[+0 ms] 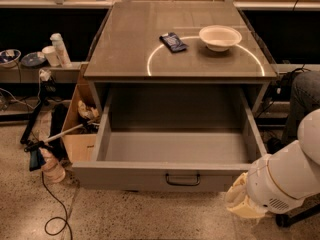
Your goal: Close top drawer
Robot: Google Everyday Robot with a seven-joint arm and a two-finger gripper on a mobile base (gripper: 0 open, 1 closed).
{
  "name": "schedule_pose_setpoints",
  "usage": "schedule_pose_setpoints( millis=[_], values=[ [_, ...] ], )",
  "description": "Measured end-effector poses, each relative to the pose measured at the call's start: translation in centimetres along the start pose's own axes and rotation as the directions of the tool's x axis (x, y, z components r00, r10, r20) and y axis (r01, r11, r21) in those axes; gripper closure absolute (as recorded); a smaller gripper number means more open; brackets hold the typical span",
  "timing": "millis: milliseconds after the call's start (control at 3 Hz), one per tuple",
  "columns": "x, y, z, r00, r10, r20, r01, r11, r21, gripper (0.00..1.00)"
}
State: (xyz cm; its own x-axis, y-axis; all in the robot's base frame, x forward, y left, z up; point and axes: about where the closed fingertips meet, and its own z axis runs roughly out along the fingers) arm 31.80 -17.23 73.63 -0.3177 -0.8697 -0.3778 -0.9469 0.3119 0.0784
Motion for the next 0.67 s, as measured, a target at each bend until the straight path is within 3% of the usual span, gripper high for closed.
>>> schedule_pose_setpoints(
  millis=[667],
  values=[
    [1.84,1.26,2.31,0.999,0.037,-0.03,-0.038,0.9983,-0.045,1.0]
  ],
)
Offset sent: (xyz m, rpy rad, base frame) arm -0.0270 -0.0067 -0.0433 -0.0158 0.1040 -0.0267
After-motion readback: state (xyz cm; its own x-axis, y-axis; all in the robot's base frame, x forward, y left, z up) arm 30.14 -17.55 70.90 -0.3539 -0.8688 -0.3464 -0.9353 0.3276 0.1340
